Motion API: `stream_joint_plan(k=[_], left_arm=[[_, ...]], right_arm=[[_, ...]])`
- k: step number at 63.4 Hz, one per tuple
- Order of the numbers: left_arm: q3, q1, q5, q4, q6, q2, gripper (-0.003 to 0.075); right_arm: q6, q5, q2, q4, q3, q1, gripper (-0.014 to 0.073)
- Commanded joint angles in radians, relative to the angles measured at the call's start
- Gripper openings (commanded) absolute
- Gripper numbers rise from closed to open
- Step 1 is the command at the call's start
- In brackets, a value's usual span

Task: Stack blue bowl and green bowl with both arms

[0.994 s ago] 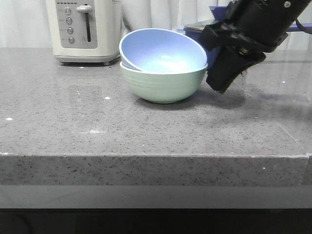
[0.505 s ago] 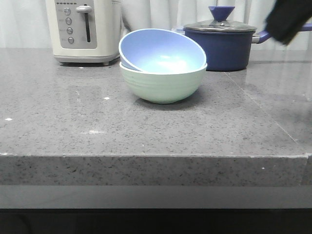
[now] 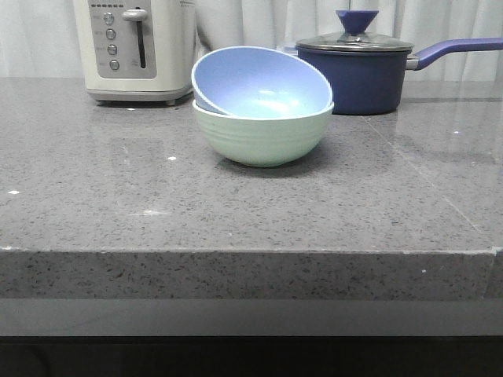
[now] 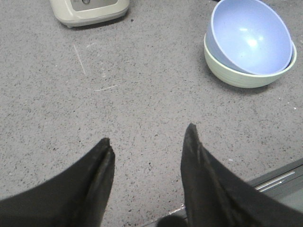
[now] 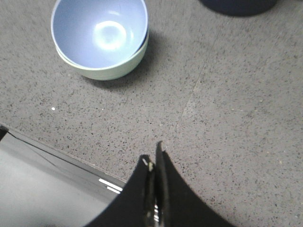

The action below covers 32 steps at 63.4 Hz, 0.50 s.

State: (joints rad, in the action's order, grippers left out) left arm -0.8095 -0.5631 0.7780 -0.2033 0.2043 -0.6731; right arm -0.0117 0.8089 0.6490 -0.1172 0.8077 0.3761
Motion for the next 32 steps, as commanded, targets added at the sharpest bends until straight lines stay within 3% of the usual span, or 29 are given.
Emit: stream_joint_plan(k=[1,10,26,32], left_arm=[[-0.025,-0.006,-0.090,-0.011,0.010,0.000,0.0334],[-0.025,-0.006,-0.095,-0.011,0.010,-0.004,0.0311],[-0.025,-0.006,-0.095,-0.011,0.010,-0.006,0.0000],[-0.025,-0.006,-0.095,-0.011,0.010,-0.006,-0.0020]], right_arm=[[-0.003,-0.083,-0.038,0.015,0.002,-0.003,-0.0063],[-0.003,-0.080,-0.044,0.044,-0.014,-0.003,-0.0063],[-0.003,-0.096,-0.044,0.046,-0.014,-0.003,-0.0063],[-0.003,-0.096,-0.044,0.046,-0.014,-0.003,-0.0063]])
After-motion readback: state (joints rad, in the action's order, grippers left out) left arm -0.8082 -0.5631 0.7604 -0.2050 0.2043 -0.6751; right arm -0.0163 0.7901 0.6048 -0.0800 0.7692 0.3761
